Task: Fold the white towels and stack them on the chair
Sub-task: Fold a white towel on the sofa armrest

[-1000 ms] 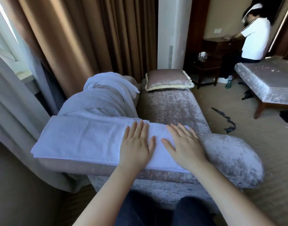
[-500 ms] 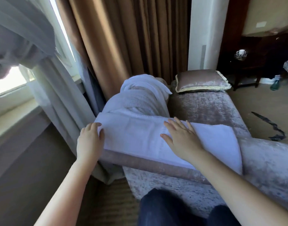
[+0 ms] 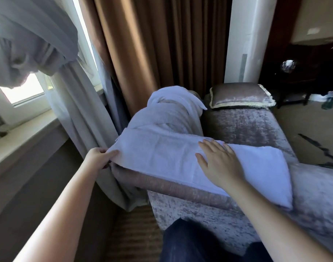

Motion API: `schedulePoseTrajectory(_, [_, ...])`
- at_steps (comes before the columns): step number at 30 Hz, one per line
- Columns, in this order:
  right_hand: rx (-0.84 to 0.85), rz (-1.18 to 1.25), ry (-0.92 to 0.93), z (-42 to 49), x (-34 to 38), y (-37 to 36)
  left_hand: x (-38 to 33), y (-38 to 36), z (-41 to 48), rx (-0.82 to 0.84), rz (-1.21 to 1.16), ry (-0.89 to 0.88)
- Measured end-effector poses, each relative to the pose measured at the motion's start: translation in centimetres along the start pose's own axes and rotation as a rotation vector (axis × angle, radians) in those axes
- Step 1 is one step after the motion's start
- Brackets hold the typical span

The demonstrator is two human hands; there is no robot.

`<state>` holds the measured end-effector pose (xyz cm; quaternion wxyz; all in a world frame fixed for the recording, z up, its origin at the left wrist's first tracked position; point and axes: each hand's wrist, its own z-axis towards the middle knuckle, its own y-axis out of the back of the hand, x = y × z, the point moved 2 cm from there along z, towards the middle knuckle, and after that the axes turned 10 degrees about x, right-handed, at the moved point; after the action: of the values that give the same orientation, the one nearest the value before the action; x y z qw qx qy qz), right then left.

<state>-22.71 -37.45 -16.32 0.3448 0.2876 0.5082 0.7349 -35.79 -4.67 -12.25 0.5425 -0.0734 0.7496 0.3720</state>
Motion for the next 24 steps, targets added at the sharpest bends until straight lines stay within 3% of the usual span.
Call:
schedulePoseTrajectory(4, [-0.009,0.151,0.069,0.0,-0.1,0.4,-4.7,0.1,-2.6,-0.05,-0.005,-0.288])
schedulePoseTrajectory(8, [-0.026,0.628,0.097,-0.1,-1.1,3.7,-11.9,-2.6,-6.2,-0.014,0.066,-0.582])
schedulePoseTrajectory(12, [-0.093,0.949,0.111,0.3,-2.1,9.9,-18.3,-7.8,-10.6,0.125,0.172,-0.877])
schedulePoseTrajectory(15, [-0.142,0.786,0.215,-0.6,-3.7,13.8,-20.9,-12.4,-13.3,0.206,0.287,-1.082])
schedulePoseTrajectory(19, [-0.205,0.552,0.168,-2.8,-7.0,15.6,-21.6,-17.3,-15.6,0.391,0.303,-1.22])
schedulePoseTrajectory(21, [-0.189,0.489,0.121,-3.4,-8.8,15.3,-21.4,-19.0,-16.1,0.457,0.278,-1.23])
schedulePoseTrajectory(24, [-0.138,0.384,0.021,-4.1,-11.5,13.8,-20.7,-20.5,-16.1,0.673,0.241,-1.08])
